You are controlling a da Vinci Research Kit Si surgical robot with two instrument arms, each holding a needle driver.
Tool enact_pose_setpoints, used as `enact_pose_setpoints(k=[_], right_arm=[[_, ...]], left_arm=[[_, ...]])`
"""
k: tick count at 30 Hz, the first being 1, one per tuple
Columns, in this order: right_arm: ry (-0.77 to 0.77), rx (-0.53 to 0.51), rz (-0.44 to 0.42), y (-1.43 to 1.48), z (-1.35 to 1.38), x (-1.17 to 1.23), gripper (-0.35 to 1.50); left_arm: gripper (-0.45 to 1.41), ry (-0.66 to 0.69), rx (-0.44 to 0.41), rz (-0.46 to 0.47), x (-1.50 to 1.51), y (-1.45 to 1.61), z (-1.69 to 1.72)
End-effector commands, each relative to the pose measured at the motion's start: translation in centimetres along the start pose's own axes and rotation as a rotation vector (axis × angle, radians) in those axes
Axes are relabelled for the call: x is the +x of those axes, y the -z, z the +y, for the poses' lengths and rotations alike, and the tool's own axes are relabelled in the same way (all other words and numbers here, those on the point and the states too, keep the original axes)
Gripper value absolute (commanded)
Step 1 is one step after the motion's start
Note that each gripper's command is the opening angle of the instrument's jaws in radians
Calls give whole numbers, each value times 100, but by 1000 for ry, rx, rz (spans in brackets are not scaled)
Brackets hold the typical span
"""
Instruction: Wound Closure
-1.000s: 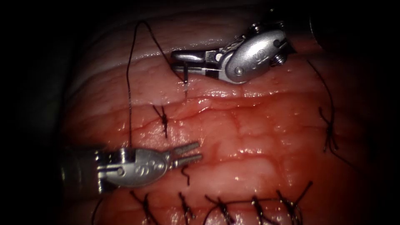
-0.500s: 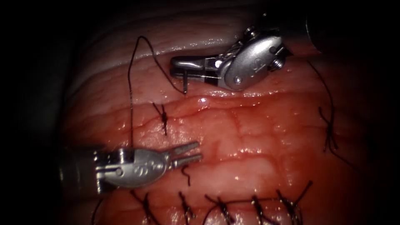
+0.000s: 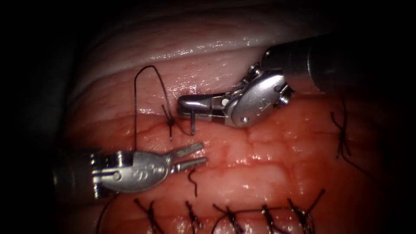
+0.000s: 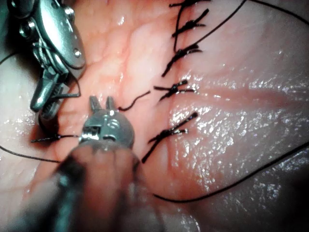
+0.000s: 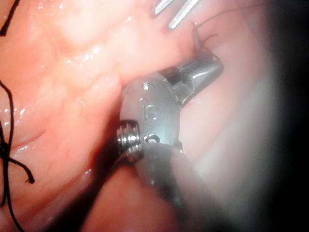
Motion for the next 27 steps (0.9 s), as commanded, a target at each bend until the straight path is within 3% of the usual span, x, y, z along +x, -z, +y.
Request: enact_pose_setpoints(k=[1, 11, 21, 27], right_arm=[[-13, 3, -1, -3, -8, -8, -35], [-136, 29, -35, 4, -31, -21, -35], [-492, 19, -115, 0, -24, -35, -35], [-710, 93, -173, -7, -26, -40, -35]], left_arm=[[-8, -1, -1, 1, -3, -8, 2], [-8, -2, -3, 1, -5, -7, 0], [-6, -2, -2, 1, -6, -8, 0], [-6, -3, -3, 2, -7, -6, 0]])
